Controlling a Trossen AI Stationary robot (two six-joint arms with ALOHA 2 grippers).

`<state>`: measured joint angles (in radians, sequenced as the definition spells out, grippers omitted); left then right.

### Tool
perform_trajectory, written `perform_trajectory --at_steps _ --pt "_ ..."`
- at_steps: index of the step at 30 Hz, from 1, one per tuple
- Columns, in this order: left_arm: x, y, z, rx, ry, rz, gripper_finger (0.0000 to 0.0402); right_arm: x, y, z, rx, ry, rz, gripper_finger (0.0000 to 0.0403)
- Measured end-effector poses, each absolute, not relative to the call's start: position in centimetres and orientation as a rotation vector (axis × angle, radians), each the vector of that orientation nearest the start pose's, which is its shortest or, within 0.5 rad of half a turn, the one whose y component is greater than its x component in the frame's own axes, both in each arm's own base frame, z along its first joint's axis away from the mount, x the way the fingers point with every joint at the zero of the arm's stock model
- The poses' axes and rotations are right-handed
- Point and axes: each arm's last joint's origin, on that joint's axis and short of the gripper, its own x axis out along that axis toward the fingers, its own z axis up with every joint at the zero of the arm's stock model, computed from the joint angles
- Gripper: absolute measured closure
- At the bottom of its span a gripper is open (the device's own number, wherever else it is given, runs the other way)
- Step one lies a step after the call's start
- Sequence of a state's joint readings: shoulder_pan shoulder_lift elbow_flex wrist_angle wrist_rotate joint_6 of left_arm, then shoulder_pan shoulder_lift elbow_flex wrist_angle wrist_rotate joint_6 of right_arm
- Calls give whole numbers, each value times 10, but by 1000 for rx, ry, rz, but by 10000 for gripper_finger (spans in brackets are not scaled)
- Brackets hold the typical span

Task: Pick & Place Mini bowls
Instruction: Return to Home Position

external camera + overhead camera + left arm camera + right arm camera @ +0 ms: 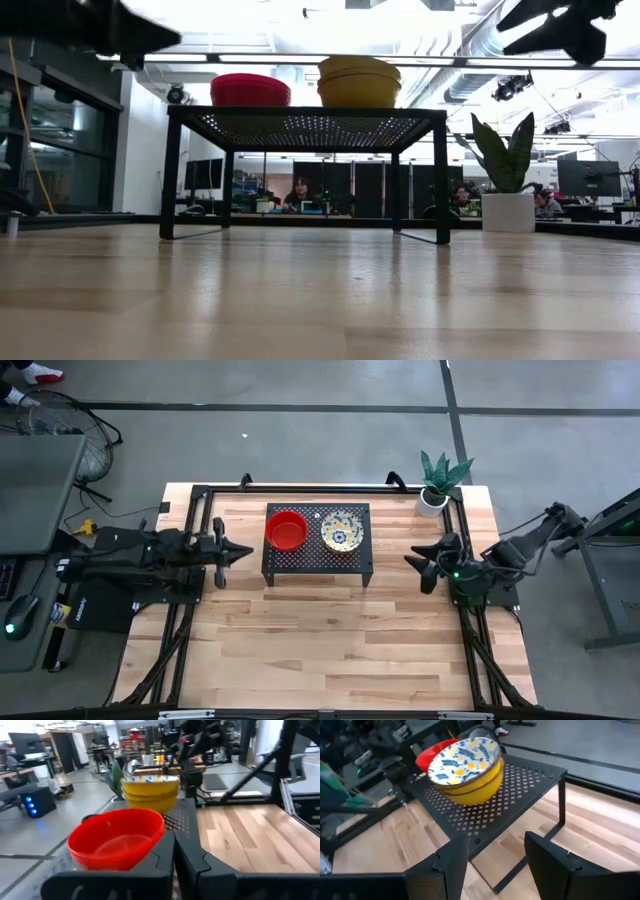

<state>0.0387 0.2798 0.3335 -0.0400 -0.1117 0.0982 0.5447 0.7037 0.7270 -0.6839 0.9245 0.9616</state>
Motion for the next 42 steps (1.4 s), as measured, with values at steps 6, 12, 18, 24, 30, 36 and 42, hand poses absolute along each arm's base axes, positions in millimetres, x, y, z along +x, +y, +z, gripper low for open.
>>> perform_trajectory --at_steps 6,12,18,24,30,36,42 --pt "94 6 225 120 -78 127 395 130 39 273 557 228 -584 220" --pt "90 6 205 121 -98 125 395 139 29 277 575 179 -597 220" --pt "92 6 190 117 -68 113 395 144 18 282 584 148 -619 220" --pt "96 5 183 98 -153 94 395 149 11 285 624 119 -606 220" --pt "96 6 180 109 -129 130 395 161 11 289 592 22 -579 220" --pt "96 6 180 105 -127 132 395 167 13 261 612 -138 -506 220" --pt "96 6 179 89 -126 113 395 161 11 249 587 -229 -496 220"
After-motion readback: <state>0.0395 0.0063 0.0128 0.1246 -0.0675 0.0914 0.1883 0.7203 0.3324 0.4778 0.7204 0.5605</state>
